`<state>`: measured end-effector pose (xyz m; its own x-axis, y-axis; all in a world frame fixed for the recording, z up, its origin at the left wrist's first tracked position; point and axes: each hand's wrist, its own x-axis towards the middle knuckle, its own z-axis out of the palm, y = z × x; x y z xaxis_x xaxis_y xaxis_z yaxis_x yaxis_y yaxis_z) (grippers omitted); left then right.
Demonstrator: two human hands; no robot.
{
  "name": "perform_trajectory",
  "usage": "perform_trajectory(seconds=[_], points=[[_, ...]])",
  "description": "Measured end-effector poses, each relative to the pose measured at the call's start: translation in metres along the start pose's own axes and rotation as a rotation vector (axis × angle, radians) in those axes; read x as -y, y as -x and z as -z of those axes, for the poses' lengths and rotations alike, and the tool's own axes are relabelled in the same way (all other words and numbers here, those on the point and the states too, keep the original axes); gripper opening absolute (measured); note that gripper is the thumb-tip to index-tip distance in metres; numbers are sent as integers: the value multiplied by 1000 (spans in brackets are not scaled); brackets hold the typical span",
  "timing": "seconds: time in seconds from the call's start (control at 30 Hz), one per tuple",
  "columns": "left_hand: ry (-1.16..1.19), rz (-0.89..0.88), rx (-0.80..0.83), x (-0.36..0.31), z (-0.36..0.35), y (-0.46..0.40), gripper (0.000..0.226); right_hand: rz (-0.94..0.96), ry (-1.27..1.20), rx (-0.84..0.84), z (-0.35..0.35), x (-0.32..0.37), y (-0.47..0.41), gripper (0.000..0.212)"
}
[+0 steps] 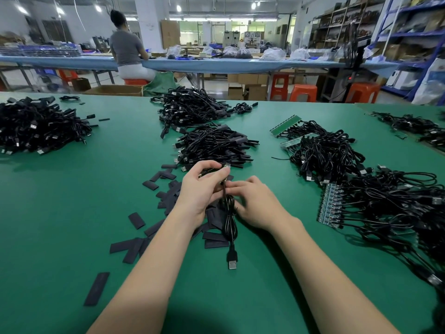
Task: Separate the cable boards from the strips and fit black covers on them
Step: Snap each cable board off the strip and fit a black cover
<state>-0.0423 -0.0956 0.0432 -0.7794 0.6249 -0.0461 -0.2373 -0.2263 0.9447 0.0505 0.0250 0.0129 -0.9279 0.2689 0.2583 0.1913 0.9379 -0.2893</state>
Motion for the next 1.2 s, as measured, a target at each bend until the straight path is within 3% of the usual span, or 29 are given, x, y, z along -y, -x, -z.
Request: perform_trajectory(seconds=[0.17,0.37,0.47,0.53,0.6,0.67,0.73,0.93,1.2], points=[[45,3,-12,-1,3,0,8,-140,-105,-31,11,3,-5,22],[63,41,29,0,4,1,17,-283,-112,122,21,8,-10,12],[70,59,52,2,3,1,16,-368,-135,46,27,5,-7,14],[112,74,80,3,1,1,16,-459,-316,-90,30,2,-2,5],[150,97,117,3,-1,2,16,-558,-730,-200,33,1,4,3],[163,118,156,4,-5,4,16,-602,-1202,-214,38,2,9,8],[168,132,177,6,-9,5,15,-589,-1458,-177,42,0,12,10],[238,170,179,7,-10,4,13,-509,-1599,-180,40,-5,14,42],[339,293,180,6,-14,6,10,-380,-1714,-478,41,-13,12,33]])
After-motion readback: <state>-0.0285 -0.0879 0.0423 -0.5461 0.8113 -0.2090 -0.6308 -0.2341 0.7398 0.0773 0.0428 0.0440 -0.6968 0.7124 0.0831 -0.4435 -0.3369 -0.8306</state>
